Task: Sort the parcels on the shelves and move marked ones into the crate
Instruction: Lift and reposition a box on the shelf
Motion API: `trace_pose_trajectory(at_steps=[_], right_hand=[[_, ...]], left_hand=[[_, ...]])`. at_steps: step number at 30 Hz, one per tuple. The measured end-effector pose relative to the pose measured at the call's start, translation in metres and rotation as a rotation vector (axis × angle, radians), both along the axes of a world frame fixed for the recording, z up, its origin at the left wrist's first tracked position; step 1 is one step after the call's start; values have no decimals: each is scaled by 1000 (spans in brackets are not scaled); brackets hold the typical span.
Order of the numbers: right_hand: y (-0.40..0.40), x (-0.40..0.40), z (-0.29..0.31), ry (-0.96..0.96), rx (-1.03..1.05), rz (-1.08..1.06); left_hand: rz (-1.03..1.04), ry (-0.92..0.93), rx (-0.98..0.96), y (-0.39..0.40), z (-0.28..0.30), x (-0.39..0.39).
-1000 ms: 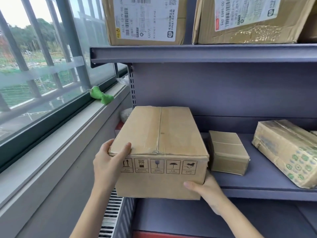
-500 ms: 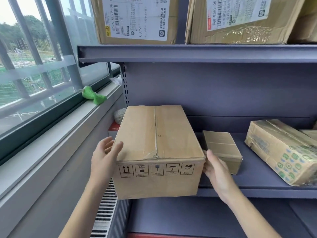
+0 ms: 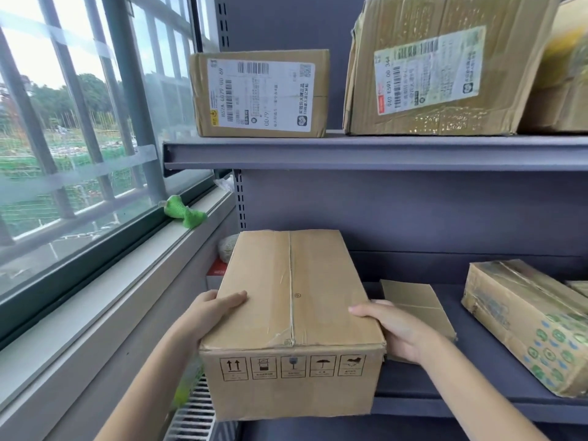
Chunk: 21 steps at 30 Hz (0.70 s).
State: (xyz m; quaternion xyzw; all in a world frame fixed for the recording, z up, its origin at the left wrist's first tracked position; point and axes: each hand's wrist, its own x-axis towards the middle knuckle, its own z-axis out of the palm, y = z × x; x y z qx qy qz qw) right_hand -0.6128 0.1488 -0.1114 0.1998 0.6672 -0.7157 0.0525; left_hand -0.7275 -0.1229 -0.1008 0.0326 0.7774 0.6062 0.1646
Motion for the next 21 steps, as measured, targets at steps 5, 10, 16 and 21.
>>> trace_pose_trajectory(at_steps=[5,10,16,21], right_hand=[[-8,15,6,112,28,-8],[-15,33,12,276,65,-56],[-12,45,4,360,137,-78],[-7,52,-9,430,266,-113]], left_hand=[[0,136,89,-6,13,13],[-14,262,226,-13,13,27],[-7,354,306,-7,-10,33],[-3,468,224,2,-32,38]])
